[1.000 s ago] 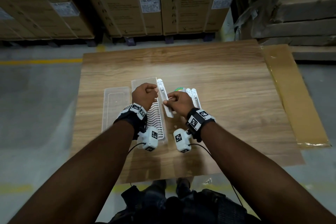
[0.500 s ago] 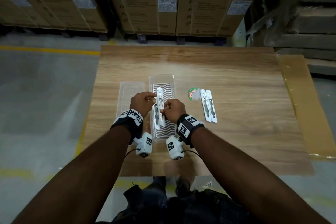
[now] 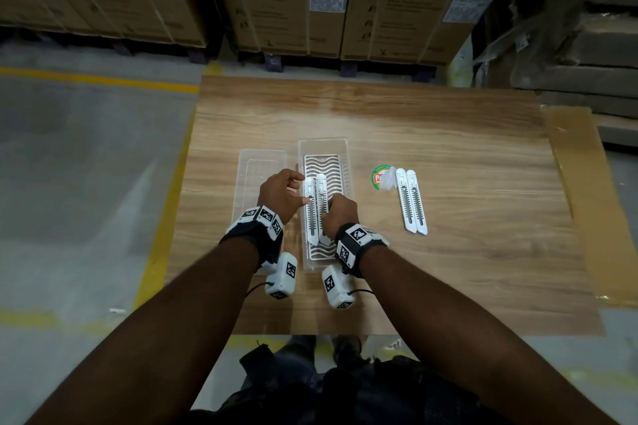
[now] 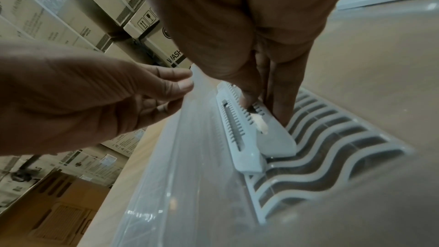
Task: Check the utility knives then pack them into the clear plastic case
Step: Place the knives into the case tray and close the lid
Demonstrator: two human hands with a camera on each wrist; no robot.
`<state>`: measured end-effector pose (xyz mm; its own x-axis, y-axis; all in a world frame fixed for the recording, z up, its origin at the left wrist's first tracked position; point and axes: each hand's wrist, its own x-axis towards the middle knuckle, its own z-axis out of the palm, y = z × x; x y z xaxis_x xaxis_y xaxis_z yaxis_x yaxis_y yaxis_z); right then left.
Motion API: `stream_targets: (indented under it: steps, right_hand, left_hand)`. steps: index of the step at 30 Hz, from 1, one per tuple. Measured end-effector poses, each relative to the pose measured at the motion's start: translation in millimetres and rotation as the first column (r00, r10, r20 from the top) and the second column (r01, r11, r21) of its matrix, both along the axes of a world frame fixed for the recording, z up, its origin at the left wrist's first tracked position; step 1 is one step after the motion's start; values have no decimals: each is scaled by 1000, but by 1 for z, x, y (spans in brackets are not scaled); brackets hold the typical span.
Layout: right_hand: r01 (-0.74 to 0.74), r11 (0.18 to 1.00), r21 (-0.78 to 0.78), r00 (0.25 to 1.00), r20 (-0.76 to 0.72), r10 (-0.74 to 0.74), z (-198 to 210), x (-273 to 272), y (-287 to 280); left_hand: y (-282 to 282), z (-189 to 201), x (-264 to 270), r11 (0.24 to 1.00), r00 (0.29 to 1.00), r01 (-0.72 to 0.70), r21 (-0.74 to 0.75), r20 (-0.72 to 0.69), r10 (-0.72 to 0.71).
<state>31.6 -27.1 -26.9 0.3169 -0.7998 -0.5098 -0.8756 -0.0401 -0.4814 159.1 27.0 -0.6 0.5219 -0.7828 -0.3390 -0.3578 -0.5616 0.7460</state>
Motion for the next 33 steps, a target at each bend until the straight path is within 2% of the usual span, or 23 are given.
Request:
stream_targets:
  steps: [10, 15, 24, 29, 33]
  right_hand:
    - [-59, 994, -91, 997, -52, 55, -9, 0, 5]
    - [-23, 992, -122, 1000, -23, 20, -8, -1, 7]
    - [-78, 988, -131, 997, 7, 79, -1, -6, 6]
    - [-44, 994, -100, 985, 164, 60, 9, -13, -3]
    - [24, 998, -56, 941, 339, -4, 18, -31, -13]
  left_hand:
    - [0, -2, 3, 1000, 999, 7, 1, -44, -7]
    - [1, -3, 3, 1000, 999, -5, 0, -48, 5]
    - [2, -5, -1, 998, 997, -55, -6, -45, 55]
    - [1, -3, -5, 998, 998, -63, 10, 6, 63]
    - [-2, -1, -12, 996, 996, -93, 12, 3, 93]
